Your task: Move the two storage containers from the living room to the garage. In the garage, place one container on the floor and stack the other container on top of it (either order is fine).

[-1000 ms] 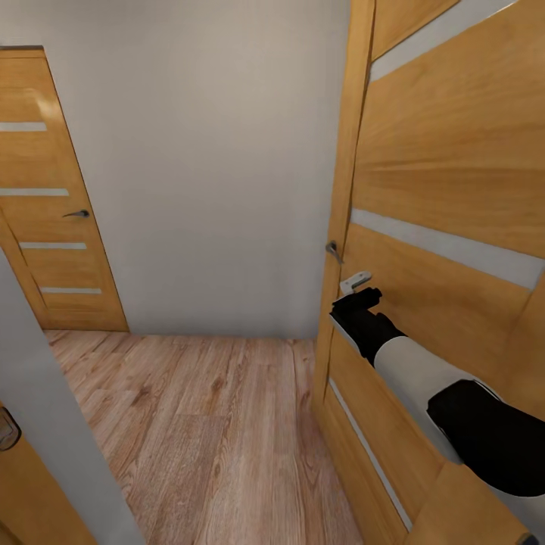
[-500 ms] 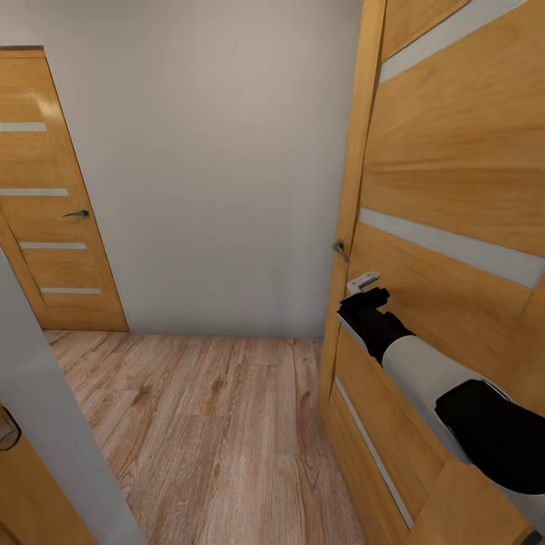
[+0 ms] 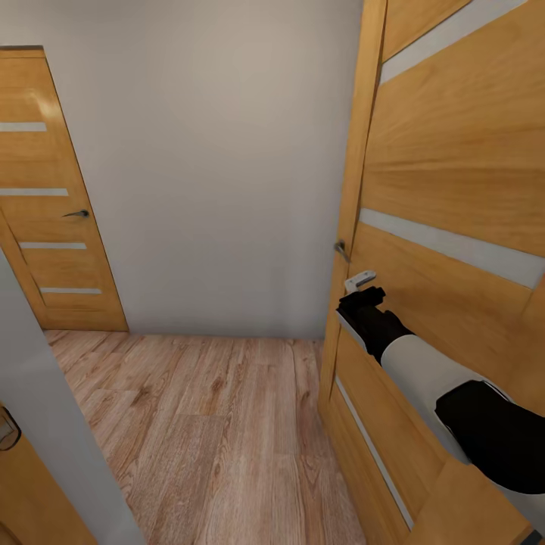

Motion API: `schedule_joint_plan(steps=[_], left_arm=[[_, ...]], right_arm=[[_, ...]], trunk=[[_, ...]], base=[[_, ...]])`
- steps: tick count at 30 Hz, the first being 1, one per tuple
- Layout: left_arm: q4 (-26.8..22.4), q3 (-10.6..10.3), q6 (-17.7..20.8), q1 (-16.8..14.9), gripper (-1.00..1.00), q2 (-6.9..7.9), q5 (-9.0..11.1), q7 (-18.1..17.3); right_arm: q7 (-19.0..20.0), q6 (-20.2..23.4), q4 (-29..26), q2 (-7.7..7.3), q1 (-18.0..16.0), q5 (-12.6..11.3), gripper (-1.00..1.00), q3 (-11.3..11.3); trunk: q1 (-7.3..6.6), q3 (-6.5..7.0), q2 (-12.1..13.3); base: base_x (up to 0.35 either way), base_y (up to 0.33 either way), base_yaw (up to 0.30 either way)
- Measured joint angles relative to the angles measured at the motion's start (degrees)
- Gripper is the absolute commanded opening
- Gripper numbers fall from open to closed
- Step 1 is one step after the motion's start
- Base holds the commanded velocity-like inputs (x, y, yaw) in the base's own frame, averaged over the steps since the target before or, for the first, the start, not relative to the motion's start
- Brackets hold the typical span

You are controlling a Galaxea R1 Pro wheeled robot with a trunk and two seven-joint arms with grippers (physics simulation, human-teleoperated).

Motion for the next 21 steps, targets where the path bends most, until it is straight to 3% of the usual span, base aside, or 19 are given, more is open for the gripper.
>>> schedule_joint_plan(steps=[14,17,21], left_arm=[[0.00,0.04,0.01,0.00,1.00,0.00,0.00,0.01],[-0.02,0.12,-0.12,-0.08,1.00,0.09,-0.06,-0.05],[-0.02,0.12,-0.12,-0.08,1.00,0.09,-0.07,-0.05]], right_arm=[[0.18,0.48,-0.07,-0.04,0.00,-0.01,1.00,0.01],[0.21,0.51,-0.41,0.82,0.00,-0.38,1.00,-0.13],[0.20,0.55,-0.46,0.90,0.00,-0.32,1.00,-0.11]], trunk=[[0.00,0.00,0.00],[0.00,0.00,0.00],[0.00,0.00,0.00]], base=[[0.000,0.000,0.000],[0.000,0.000,0.000],[0.000,0.000,0.000]])
